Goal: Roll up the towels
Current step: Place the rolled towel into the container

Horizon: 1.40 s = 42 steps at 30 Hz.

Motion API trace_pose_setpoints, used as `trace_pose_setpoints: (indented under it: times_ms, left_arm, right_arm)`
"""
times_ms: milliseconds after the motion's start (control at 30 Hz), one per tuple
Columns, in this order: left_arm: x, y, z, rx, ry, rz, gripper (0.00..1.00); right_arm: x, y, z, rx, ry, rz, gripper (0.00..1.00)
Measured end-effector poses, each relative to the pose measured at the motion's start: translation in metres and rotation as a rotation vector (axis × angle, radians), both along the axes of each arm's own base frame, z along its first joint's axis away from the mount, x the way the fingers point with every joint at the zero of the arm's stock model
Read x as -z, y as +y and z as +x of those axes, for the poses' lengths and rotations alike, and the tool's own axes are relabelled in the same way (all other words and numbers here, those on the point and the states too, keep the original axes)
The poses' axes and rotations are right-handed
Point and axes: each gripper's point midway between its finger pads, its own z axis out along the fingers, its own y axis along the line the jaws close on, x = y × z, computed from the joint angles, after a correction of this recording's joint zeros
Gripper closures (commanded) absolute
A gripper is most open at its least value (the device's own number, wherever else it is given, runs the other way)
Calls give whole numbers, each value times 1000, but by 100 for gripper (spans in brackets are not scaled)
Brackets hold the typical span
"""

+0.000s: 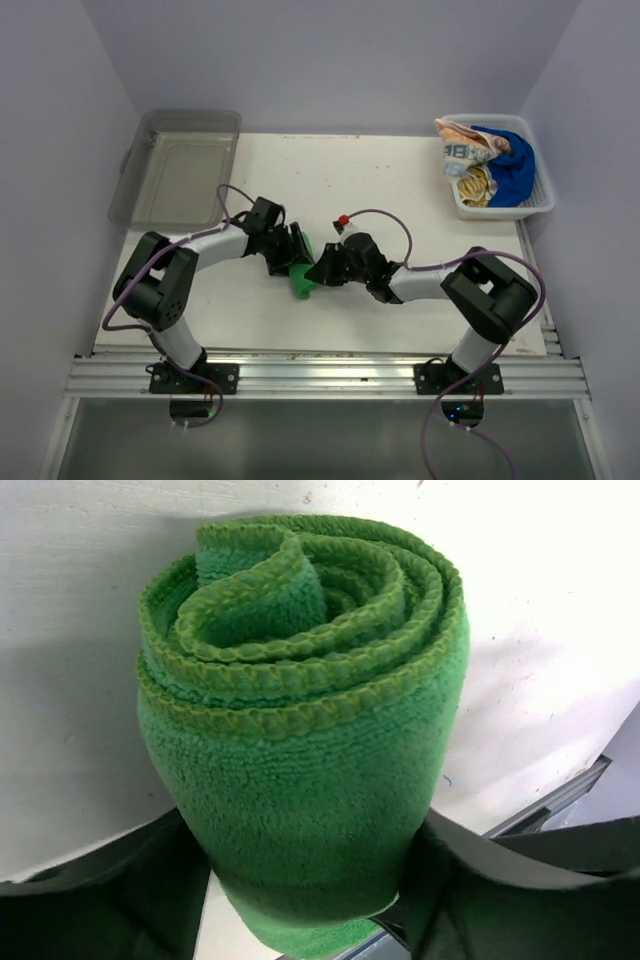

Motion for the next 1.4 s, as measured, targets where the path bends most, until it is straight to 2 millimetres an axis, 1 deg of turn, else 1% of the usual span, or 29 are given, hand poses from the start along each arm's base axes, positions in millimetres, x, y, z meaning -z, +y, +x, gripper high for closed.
trace_pose_setpoints:
  times_ms: [33,67,100,133,167,200,233,267,300,333,367,467,567,667,767,833,900,967,1067,1133,1200,1233,1300,1400]
  left_arm:
    - [1,-1,0,2,0,3,50]
    - [1,-1,0,-2,6,9,58]
    - [1,-2,0,-1,7,12,65]
    - [1,-2,1,0,7,17,75]
    - [0,-2,1,1,8,25,80]
    - [-1,-3,3,5,5,33,85]
    - [-2,-2,3,13,4,48,90]
    - [-3,-2,3,16,2,63,92]
    - [-4,-1,5,18,-3,80,92]
    - [-6,1,6,21,-10,99,97]
    - [-8,4,8,21,-15,120,100]
    - [-14,12,15,23,-37,183,100]
    - [-21,18,20,29,-54,220,100]
    - [-34,28,31,18,-85,250,100]
    - [-54,39,46,-4,-121,264,100]
    - [-71,48,60,-24,-153,273,100]
    - [-92,55,76,-42,-197,277,100]
    - [-115,63,91,-54,-248,283,100]
    - [-152,78,113,-86,-325,288,100]
    - [-174,93,127,-121,-373,284,100]
    - [-188,115,140,-178,-399,282,100]
    - [-192,125,145,-203,-403,282,100]
    - [-196,155,156,-274,-400,288,100]
    - [-196,189,171,-361,-391,279,100]
  right_arm:
    - [0,0,0,1,2,2,100]
    - [1,0,-1,3,6,6,100]
    - [1,0,-1,3,10,9,93]
    - [1,0,-1,5,13,11,83]
    - [1,0,-2,5,18,14,73]
    - [1,0,-2,7,23,18,60]
    - [1,0,-2,6,27,20,51]
    - [0,1,-3,4,32,23,44]
    - [0,1,-3,0,35,21,32]
    - [1,1,-4,0,40,18,27]
    - [2,0,-4,-5,44,5,24]
    - [3,-2,-5,-12,50,-26,20]
    - [-7,-6,-6,-21,36,-55,18]
    - [-25,-18,-10,-18,3,-87,16]
    - [-51,-30,-13,-7,-52,-96,16]
    - [-68,-39,-14,7,-89,-96,13]
    - [-80,-48,-17,22,-114,-103,12]
    - [-86,-56,-18,38,-127,-117,11]
    - [-84,-64,-19,55,-120,-145,12]
    - [-78,-68,-19,59,-106,-167,12]
    - [-71,-71,-20,60,-87,-190,12]
    - [-68,-72,-21,62,-79,-202,11]
    - [-63,-76,-21,69,-68,-229,11]
    - [-63,-78,-20,72,-61,-241,11]
